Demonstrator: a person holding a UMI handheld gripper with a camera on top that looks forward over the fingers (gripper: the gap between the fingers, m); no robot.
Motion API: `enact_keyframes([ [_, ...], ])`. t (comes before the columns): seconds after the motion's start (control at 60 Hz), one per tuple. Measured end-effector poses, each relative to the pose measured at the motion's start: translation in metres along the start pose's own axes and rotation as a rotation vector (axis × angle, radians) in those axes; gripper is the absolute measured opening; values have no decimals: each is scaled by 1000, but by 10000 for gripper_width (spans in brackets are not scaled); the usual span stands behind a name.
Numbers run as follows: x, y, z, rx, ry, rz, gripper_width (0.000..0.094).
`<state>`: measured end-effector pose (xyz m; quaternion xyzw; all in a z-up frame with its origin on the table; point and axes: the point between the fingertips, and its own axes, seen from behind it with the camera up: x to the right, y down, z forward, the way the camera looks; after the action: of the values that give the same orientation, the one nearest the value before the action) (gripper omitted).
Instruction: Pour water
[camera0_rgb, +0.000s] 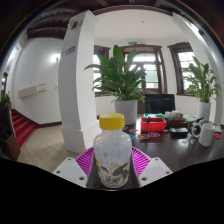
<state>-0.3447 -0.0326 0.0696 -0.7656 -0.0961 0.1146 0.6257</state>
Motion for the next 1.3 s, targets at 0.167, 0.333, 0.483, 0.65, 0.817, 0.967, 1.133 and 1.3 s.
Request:
enact_keyframes([
  [0.167,3,-1,3,-1,3,18,434],
  [0.333,16,-1,3,-19,29,55,434],
  [0.483,64,-34,4,20,78,202,435],
  [0.65,157,-88,8,160,139,576,436],
  [0.817,245,-127,5,353,168,1073,433],
  [0.967,315,-135,8,506,126,1443,432],
  [1.133,361,-133,13,604,91,1707,432],
  [1.3,386,-122,12,703,48,1912,438],
])
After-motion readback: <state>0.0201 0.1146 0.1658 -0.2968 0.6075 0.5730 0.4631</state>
